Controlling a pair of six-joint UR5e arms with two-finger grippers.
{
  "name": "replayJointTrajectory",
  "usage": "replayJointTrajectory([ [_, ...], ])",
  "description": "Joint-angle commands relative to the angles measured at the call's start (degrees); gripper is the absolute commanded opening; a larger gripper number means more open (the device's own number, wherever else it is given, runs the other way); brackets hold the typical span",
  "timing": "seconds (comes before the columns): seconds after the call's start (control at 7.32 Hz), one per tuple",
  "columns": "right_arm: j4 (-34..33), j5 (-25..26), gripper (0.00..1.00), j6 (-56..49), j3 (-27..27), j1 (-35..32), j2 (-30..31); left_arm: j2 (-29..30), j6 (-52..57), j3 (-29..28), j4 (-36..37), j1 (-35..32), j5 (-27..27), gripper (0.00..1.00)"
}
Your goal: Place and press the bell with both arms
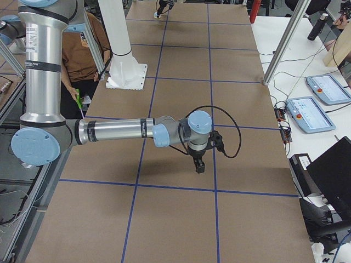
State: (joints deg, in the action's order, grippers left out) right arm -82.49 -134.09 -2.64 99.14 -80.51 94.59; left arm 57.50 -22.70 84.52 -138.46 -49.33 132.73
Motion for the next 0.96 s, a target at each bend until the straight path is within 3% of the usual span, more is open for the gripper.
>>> replayJointTrajectory([
  [0.0,0.05,-0.39,1.0,0.0,0.0,0.0,-0.02,-0.02,-0.41,-0.06,-0.06,0.81,0.77,1.0],
  [0.41,-0.04,-0.39,1.0,0.0,0.0,0.0,0.06,-0.02,-2.17,0.03,-0.14,2.57,0.86,0.98],
  [0.55,-0.04,-0.39,1.0,-0.08,0.0,0.0,0.07,-0.02,-2.26,-0.06,-0.84,2.66,0.86,0.91],
  [0.82,-0.04,-0.39,1.0,-0.08,0.0,0.0,0.07,-1.24,-3.74,0.03,-3.64,2.92,0.86,0.17],
])
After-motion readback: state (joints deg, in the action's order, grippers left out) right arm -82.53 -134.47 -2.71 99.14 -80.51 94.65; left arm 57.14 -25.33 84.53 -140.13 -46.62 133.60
